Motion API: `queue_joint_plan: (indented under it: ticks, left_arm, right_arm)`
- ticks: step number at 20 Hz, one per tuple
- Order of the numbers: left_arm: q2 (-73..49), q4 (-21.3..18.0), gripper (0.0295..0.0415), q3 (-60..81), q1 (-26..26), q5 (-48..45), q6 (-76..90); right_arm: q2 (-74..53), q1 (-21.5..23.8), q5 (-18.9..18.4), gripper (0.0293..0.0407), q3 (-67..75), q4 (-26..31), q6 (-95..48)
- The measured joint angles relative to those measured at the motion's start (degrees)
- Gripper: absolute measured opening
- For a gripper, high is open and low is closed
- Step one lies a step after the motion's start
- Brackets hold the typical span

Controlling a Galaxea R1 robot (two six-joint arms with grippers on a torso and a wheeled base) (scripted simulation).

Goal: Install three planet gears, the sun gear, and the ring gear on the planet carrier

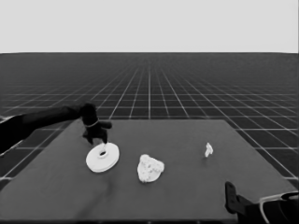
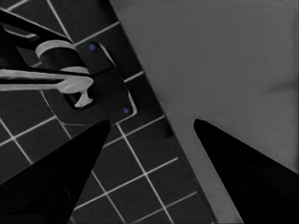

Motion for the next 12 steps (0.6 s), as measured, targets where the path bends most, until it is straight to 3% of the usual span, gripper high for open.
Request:
queue_joint_plan:
  ticks: [2,5,12]
  left_arm:
    - [1.14,-0.93,0.0385,-2.92,0.12,0.31,0.67]
    - [3.91,4.01,0.0385,-9.16,8.48,-5.84,3.01]
    - [5.17,4.86,0.0385,-11.96,10.33,-7.55,4.16]
  right_arm:
    - [0.0,0.0,0.0,0.0385,0.0,0.0,0.0]
    - [0.0,0.0,0.0,0.0385,0.0,0.0,0.0]
    - [0.0,0.0,0.0,0.0385,0.01,0.0,0.0]
